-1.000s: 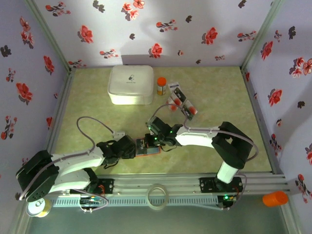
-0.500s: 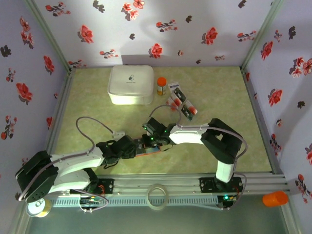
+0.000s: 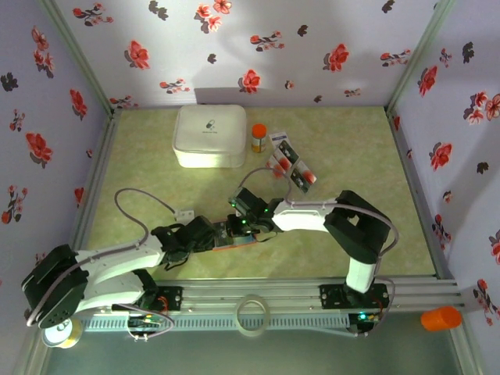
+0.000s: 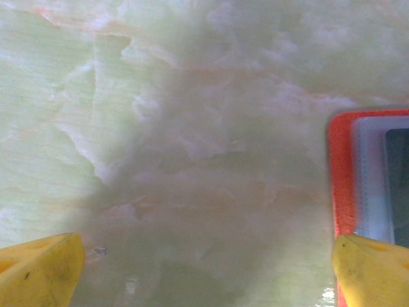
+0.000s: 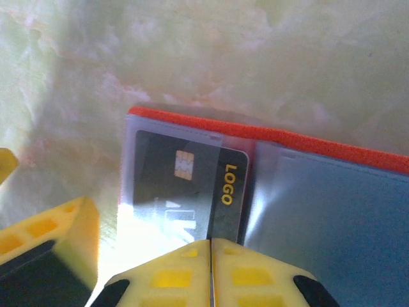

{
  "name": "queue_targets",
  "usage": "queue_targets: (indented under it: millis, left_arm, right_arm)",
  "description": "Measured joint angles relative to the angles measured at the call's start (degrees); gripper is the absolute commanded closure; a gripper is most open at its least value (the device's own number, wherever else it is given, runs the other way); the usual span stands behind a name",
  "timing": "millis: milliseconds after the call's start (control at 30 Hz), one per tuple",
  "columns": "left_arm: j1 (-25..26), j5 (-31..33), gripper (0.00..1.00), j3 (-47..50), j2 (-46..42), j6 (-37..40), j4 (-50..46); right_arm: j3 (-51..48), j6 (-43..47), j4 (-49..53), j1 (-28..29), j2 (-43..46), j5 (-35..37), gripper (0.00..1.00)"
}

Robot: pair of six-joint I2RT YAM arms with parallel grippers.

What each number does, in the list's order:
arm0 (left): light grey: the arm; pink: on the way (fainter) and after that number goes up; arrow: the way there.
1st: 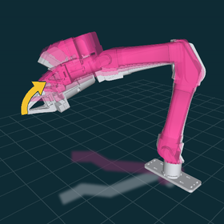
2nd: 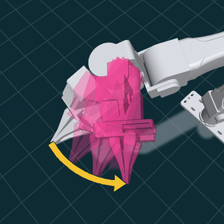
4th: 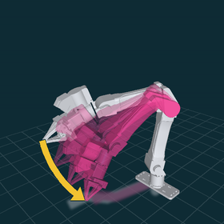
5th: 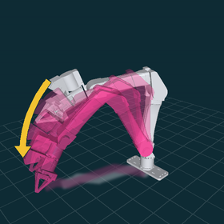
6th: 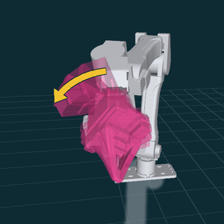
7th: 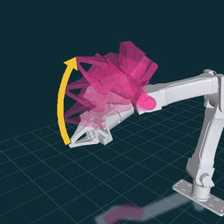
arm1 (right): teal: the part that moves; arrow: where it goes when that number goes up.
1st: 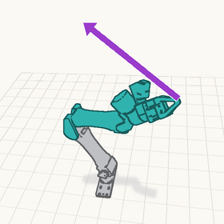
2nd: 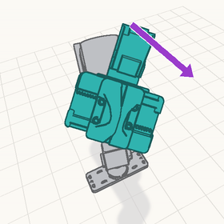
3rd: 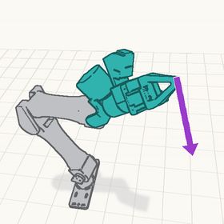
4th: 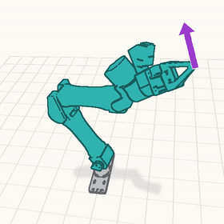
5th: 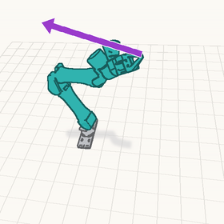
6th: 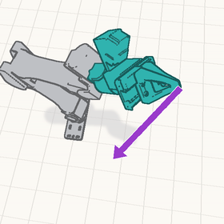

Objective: Put the credit cards into the card holder
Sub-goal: Insert the credit card into the card slot.

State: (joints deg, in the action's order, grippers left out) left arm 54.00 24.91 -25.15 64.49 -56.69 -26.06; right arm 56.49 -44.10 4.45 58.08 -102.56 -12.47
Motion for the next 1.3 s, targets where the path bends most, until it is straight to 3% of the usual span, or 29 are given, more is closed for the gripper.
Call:
queue_targets:
  millis: [433, 1300]
  left_arm:
    - [-1.1, 0.0, 0.0, -1.4, 5.4, 0.7, 1.0]
    - [-2.0, 0.0, 0.0, -1.4, 5.5, 3.1, 2.3]
  right_arm:
    - [-2.9, 0.0, 0.1, 0.1, 3.8, 0.7, 0.95]
    - [0.5, 0.0, 0.5, 1.6, -2.1, 0.7, 0.96]
